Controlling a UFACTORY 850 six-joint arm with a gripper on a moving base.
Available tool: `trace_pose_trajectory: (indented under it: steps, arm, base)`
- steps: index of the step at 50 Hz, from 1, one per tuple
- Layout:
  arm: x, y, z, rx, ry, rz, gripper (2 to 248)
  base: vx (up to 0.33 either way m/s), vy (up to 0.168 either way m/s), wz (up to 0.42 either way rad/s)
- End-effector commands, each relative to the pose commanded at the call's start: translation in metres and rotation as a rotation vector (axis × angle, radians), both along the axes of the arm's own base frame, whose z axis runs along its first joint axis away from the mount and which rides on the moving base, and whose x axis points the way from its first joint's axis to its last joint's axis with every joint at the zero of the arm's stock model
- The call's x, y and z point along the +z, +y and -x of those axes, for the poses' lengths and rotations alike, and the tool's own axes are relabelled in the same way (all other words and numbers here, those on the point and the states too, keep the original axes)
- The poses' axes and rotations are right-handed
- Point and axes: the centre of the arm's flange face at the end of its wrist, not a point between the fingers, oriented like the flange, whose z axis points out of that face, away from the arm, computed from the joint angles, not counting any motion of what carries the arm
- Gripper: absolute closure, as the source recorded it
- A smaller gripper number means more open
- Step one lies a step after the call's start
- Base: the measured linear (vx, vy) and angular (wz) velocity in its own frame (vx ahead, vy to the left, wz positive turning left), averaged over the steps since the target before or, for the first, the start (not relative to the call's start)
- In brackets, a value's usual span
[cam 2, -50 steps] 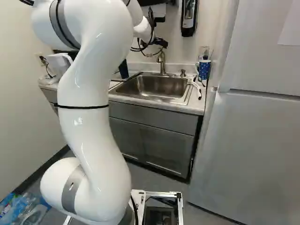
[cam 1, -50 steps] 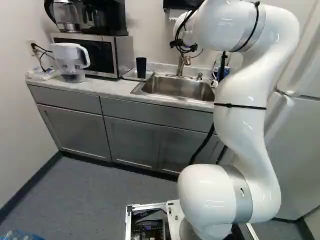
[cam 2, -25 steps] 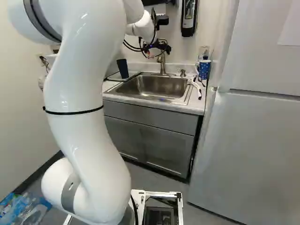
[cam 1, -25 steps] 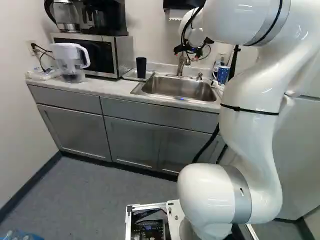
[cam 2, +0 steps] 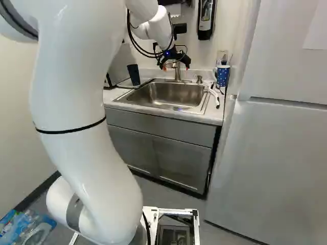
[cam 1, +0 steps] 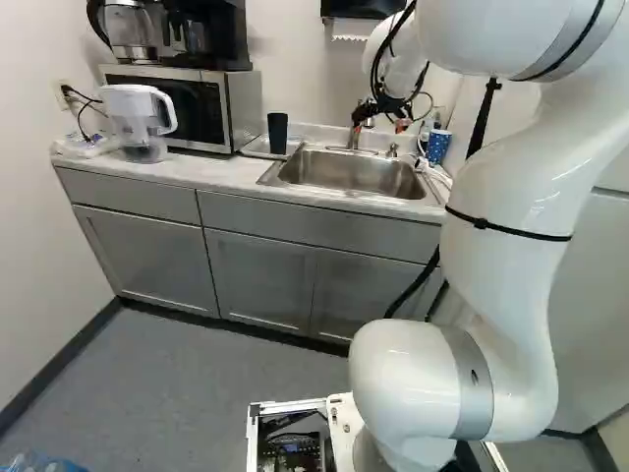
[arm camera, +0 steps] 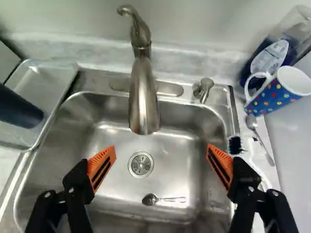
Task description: Rinse the cup and place it in the tray
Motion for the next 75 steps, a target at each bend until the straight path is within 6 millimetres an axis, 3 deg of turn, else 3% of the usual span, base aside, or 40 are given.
trace_pose_trajectory:
  steps: [19,75]
  arm:
    - [-0.004,-0.007,0.038,-0.028,0.086,-0.020,3]
    - [-0.004,-0.007,0.038,-0.028,0.086,-0.020,3]
  base:
    - [0.000,0.000,0.000]
    - [0.000,0.000,0.000]
